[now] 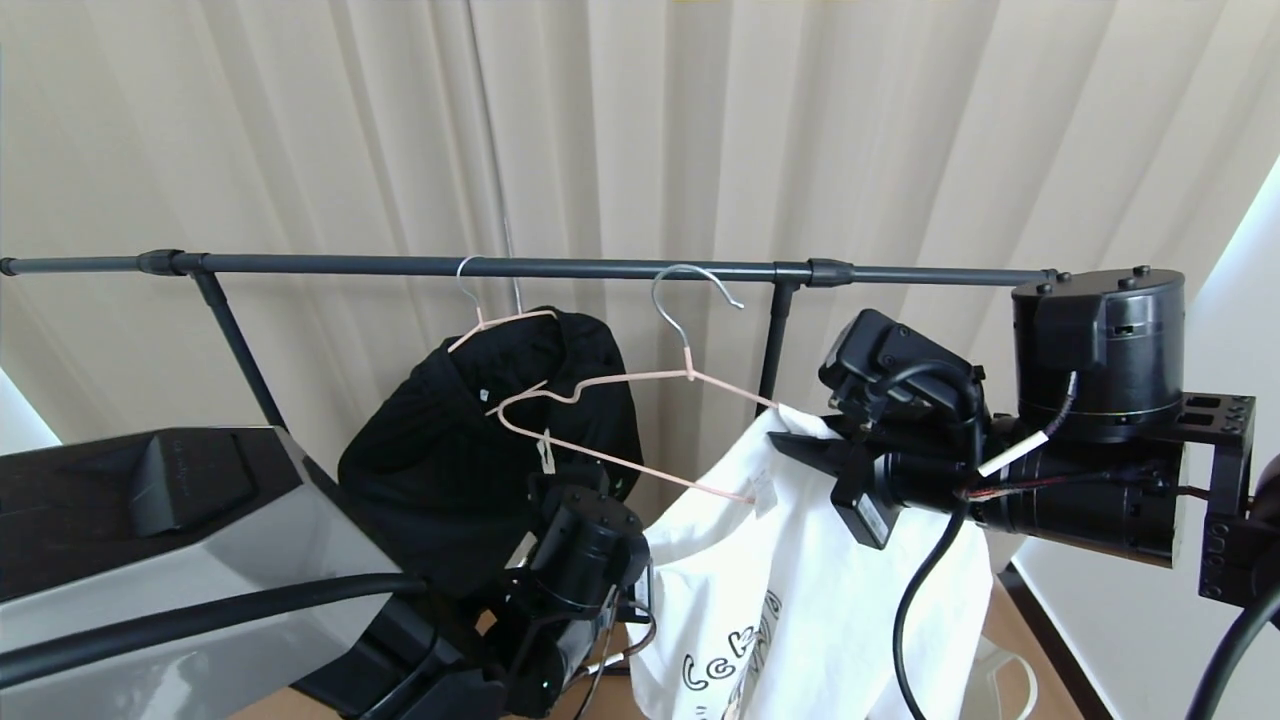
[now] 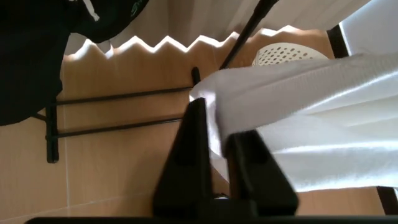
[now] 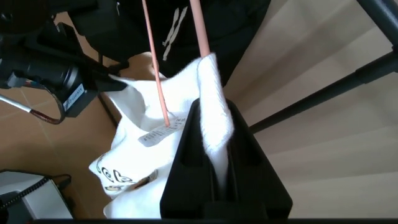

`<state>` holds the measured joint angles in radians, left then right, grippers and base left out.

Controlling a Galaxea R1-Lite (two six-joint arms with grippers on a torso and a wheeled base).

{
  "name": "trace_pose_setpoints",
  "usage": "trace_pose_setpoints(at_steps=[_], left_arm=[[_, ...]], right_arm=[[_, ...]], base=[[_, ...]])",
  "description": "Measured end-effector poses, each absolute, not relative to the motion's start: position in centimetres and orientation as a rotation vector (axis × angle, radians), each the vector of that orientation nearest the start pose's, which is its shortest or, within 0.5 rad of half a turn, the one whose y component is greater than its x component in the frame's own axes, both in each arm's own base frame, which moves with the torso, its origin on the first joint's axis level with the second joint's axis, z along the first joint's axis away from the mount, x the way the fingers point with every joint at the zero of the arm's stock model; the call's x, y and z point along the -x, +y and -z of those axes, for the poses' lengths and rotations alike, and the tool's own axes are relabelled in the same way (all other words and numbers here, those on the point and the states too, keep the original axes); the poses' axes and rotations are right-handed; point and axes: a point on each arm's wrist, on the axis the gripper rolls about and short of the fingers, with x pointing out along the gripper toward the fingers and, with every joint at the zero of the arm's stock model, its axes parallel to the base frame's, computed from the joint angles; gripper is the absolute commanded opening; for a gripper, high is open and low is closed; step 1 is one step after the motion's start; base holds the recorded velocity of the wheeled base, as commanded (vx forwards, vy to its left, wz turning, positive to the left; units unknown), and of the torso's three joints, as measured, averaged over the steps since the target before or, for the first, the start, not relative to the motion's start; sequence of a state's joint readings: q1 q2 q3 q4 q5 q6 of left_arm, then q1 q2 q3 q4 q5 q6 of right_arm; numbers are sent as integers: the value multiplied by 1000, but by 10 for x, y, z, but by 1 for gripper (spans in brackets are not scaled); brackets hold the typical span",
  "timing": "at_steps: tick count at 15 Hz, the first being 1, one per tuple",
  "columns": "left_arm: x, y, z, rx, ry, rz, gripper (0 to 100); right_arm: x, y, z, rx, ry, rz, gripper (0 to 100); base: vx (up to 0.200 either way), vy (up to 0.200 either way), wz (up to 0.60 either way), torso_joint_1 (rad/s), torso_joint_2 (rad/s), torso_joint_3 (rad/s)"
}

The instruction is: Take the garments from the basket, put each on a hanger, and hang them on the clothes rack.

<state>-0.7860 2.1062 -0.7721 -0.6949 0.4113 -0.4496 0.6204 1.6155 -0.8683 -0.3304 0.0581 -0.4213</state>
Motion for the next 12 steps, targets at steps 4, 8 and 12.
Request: trace_pose_setpoints(at_steps=[4,8,12], left_arm=[[-253,-222,-59,87,558,208,0],[-260,-211,-66,107,542,174,0],[-265,-203,-68,112,533,150,0]], right_arm=[[-230,160,-183,517,309,-744,0],[-227,154,-178,511,336,-738,0],[-221,150,-175,514,348,-737,0]], base=[[0,0,0,0,0,0],[0,0,0,0,0,0],[0,0,0,0,0,0]])
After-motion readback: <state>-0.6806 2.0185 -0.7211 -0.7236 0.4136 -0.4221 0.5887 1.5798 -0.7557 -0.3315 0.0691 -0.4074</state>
